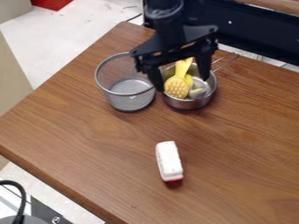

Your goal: Move the object from the grey basket to the middle of the table

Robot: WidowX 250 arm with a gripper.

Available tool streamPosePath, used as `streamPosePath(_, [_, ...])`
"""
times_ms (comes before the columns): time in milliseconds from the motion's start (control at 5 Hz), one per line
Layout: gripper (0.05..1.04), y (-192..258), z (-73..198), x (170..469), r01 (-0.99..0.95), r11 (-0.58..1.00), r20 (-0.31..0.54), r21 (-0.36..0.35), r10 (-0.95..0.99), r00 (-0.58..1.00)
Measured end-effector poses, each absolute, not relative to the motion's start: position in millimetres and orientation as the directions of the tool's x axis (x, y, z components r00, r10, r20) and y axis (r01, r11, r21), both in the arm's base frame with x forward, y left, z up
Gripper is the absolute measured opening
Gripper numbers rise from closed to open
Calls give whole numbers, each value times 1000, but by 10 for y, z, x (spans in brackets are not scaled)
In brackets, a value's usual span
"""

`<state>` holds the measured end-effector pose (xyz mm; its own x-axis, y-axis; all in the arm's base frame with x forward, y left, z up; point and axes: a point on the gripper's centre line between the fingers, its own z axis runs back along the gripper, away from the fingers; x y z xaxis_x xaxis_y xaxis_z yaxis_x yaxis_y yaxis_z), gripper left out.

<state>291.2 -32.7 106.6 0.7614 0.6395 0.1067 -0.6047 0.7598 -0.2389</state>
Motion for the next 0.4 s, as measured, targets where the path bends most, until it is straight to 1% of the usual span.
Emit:
streamPosePath(200, [1001, -418, 996, 3079, -625, 753, 104, -207, 652, 751])
streamPosePath(400, [1001, -523, 957, 3353, -634, 750, 93, -190, 657, 748])
